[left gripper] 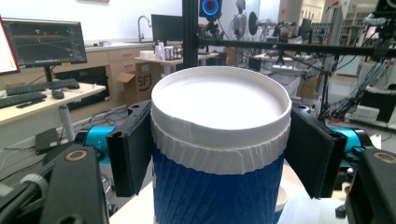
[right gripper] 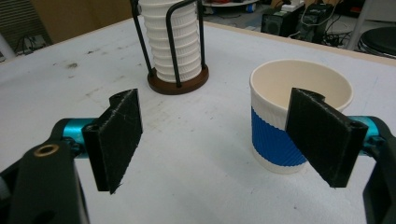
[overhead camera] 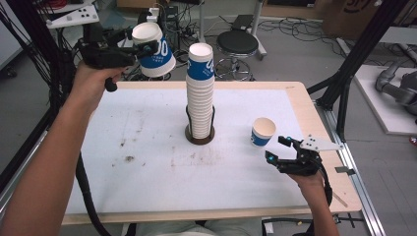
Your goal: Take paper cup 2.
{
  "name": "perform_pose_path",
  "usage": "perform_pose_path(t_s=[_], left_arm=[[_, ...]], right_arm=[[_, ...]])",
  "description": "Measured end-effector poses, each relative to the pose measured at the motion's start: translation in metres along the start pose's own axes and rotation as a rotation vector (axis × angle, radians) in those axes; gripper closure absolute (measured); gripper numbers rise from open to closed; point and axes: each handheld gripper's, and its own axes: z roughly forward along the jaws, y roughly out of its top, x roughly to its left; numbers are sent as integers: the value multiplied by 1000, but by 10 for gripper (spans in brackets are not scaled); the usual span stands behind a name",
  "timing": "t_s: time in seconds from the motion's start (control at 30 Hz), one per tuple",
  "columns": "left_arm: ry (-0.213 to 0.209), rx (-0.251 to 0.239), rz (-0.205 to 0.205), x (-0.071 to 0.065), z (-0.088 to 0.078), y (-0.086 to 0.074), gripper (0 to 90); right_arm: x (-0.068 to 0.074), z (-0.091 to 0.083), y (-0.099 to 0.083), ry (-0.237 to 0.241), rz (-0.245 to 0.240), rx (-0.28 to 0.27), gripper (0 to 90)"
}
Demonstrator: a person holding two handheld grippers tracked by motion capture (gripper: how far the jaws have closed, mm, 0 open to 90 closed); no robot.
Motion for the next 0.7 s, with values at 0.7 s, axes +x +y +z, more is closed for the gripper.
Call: perform_pose_path(t_s=[0.7], left_arm=[[-74, 70, 1, -17, -12, -83, 298]], right_arm=[[4, 5, 0, 23, -15, 11, 196]])
